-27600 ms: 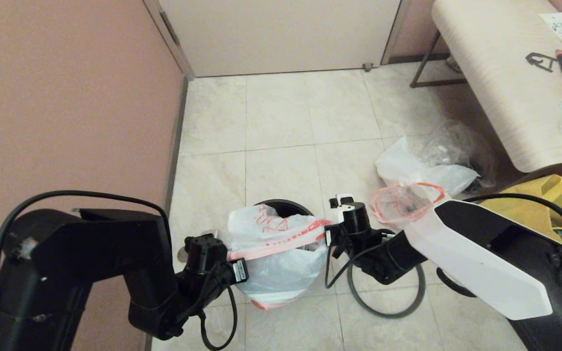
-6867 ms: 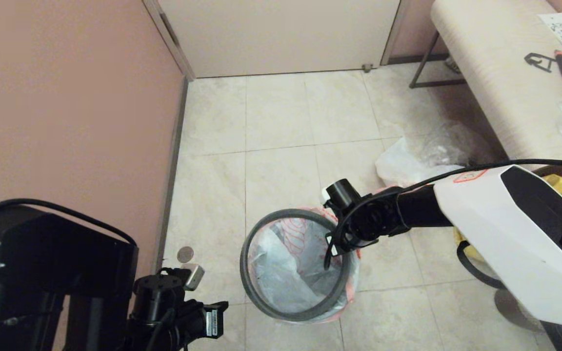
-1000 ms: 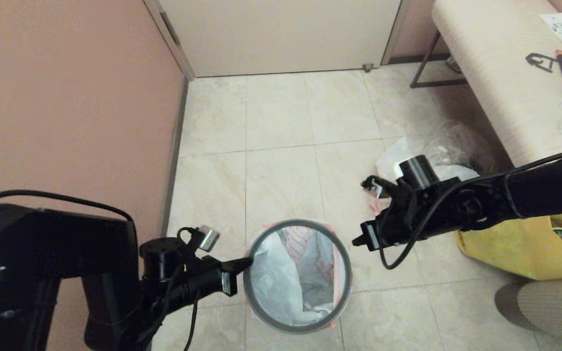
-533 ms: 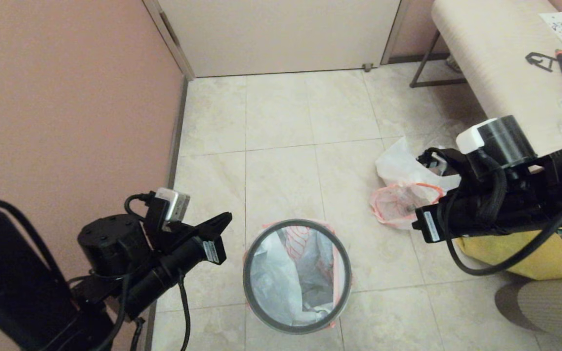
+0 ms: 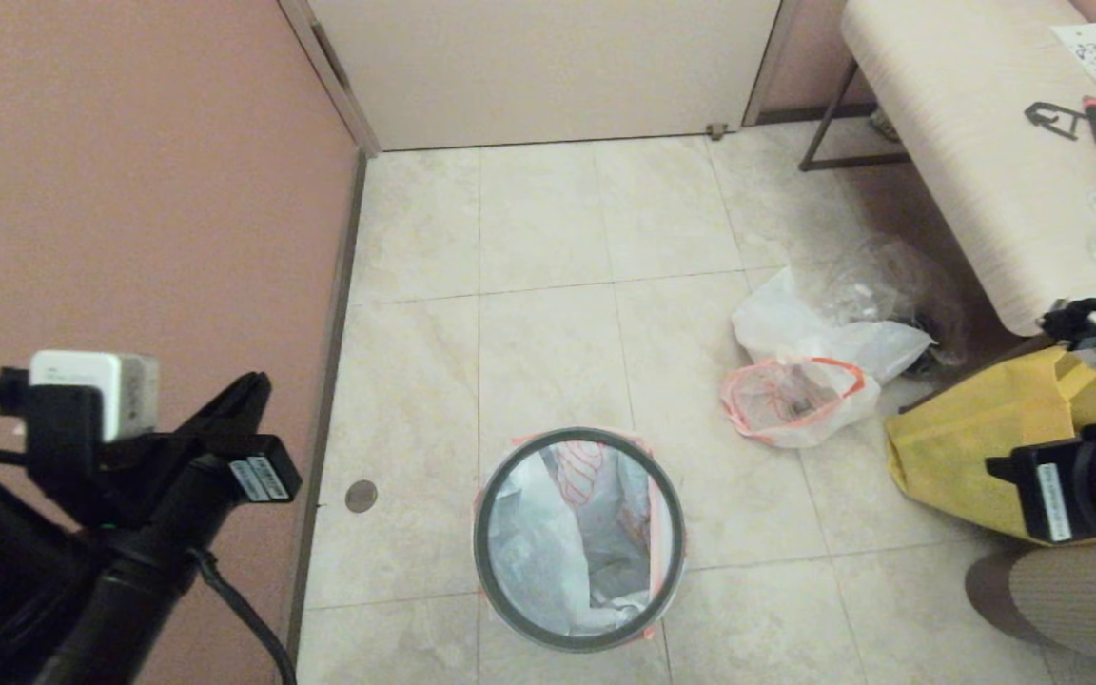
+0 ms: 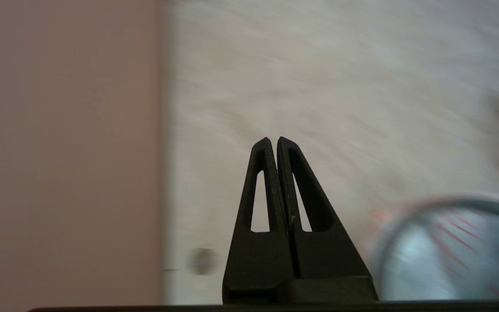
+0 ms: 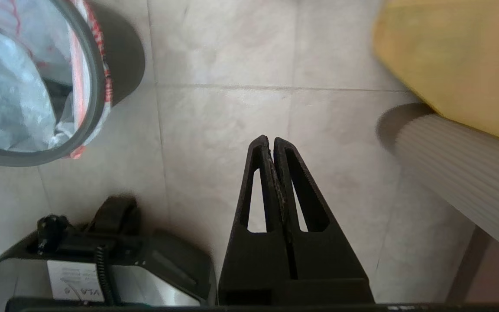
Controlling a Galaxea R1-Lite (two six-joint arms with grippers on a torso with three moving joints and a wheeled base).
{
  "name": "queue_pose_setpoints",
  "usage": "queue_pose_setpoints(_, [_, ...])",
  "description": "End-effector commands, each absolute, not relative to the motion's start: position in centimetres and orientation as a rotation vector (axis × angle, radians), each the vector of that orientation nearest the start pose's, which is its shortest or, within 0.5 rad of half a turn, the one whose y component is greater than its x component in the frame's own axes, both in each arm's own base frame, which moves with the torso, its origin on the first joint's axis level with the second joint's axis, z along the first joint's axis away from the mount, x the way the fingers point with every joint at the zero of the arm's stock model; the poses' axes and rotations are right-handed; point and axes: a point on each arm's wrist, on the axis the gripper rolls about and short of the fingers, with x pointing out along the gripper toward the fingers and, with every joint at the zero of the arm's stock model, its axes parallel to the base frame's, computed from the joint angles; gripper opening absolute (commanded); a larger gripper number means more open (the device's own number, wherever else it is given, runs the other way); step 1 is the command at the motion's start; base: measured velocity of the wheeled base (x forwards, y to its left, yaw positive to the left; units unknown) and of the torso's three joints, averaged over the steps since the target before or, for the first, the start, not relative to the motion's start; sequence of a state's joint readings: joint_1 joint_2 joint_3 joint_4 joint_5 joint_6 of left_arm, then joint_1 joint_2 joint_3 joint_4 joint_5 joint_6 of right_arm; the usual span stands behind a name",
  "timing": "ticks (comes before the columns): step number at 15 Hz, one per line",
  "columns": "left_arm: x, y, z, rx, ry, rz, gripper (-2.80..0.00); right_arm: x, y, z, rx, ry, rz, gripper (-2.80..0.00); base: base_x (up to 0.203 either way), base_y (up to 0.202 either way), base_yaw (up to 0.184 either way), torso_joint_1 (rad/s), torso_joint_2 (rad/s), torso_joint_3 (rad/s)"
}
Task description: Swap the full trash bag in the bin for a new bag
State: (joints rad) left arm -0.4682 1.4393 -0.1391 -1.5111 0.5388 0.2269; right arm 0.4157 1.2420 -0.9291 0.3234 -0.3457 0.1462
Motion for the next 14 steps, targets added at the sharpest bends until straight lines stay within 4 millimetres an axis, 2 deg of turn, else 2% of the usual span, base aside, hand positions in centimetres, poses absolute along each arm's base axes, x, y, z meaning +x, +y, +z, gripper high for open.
queue_pose_setpoints(1, [13.8,-5.6,19.0,0.083,-0.27,0.2,-2.8,12.4,4.2,25.8,-0.04,0.473,-0.004,-2.8,0.0,0.0,0.0,0.0,0.0,0.0])
queue_pose_setpoints(5, [11.6,-1.9,20.5,0.152,-0.334,0.477,-2.8,7.0,1.2,26.9,0.014,0.35,-0.111,-2.8,0.0,0.0,0.0,0.0,0.0,0.0])
queue_pose_setpoints(8, [8.8,0.3,21.8,0.177,-0.42,0.662,-2.8,2.5,-0.3,27.0,0.058,0.242,-0.187,-2.8,0.0,0.0,0.0,0.0,0.0,0.0])
queue_pose_setpoints(11, [5.9,1.4,22.3,0.166,-0.458,0.813,-2.8,-1.9,-1.1,26.3,0.084,0.159,-0.245,-2.8,0.0,0.0,0.0,0.0,0.0,0.0])
queue_pose_setpoints(14, [2.2,1.6,21.9,0.149,-0.488,0.898,-2.8,-6.0,-1.3,24.4,0.102,0.09,-0.309,-2.8,0.0,0.0,0.0,0.0,0.0,0.0])
